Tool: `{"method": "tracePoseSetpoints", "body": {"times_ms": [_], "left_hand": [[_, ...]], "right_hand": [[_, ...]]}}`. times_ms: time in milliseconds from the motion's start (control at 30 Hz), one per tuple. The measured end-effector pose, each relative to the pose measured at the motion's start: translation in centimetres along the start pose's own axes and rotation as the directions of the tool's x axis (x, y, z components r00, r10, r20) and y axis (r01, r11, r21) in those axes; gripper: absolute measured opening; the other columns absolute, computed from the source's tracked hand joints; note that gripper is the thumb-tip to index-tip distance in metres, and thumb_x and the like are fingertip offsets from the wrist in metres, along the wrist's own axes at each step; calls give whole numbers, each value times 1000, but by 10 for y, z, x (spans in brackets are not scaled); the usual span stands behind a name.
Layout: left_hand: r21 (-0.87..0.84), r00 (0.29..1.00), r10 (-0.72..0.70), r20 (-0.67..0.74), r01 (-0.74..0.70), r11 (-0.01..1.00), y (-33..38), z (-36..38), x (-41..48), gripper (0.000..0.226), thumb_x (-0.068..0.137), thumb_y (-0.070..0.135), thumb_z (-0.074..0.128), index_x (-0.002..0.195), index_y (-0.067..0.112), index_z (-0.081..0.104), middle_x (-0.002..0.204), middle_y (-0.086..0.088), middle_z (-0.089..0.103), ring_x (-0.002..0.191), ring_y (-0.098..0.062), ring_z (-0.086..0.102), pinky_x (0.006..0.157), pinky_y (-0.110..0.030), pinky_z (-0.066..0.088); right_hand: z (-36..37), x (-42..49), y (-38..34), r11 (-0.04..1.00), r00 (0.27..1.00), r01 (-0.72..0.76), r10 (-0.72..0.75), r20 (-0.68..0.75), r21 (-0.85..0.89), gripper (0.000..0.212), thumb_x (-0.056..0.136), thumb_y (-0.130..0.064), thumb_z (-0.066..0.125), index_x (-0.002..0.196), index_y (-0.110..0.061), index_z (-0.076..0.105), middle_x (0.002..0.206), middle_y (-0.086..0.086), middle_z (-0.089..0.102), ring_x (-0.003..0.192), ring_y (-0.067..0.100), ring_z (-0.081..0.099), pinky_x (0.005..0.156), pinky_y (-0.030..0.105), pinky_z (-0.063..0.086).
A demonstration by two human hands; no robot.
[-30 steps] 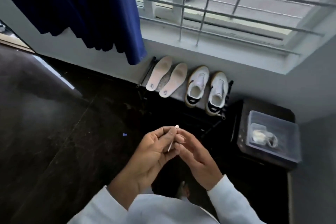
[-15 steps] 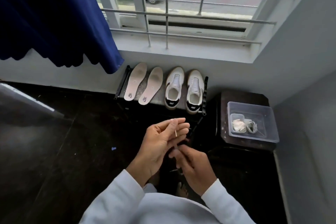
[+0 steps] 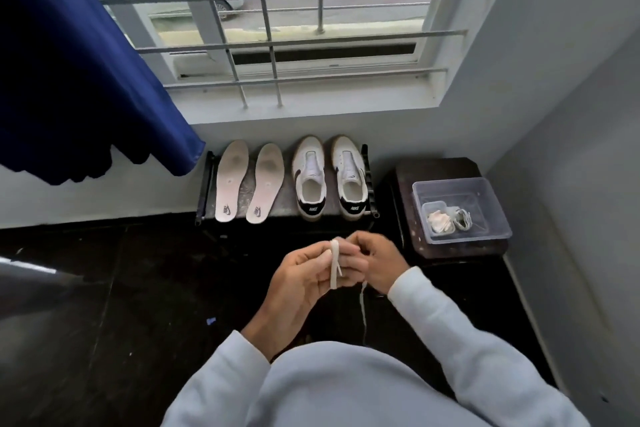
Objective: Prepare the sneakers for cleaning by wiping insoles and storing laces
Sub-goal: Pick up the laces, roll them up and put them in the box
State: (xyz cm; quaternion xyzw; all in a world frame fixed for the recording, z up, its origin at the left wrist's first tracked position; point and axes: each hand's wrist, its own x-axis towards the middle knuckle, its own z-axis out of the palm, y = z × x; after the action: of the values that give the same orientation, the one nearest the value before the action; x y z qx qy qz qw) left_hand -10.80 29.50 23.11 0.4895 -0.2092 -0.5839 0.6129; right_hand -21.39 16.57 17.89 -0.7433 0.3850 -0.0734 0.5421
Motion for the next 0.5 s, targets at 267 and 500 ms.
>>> {"method": "tracePoseSetpoints", "body": {"times_ms": [267, 500], "left_hand": [[233, 983, -24, -181, 66, 970, -17, -33, 14, 62, 95, 51, 32, 131, 9, 59, 118, -6, 73, 115, -16, 66, 99, -28, 50], [325, 991, -136, -8, 132, 937, -30, -36, -2, 69, 94, 53, 23, 112, 6, 71, 100, -12, 77, 96, -24, 74, 90, -34, 57]], "right_hand": [[41, -63, -16, 994, 994, 96, -93, 51, -60, 26, 94, -39, 58, 72, -27, 66, 60, -5, 61, 55, 8, 52, 56, 22, 42], [11, -18, -19, 999, 981, -31, 35, -189, 28, 29, 88, -44, 64, 72, -20, 68, 71, 10, 66, 65, 19, 58, 70, 28, 48]]}}
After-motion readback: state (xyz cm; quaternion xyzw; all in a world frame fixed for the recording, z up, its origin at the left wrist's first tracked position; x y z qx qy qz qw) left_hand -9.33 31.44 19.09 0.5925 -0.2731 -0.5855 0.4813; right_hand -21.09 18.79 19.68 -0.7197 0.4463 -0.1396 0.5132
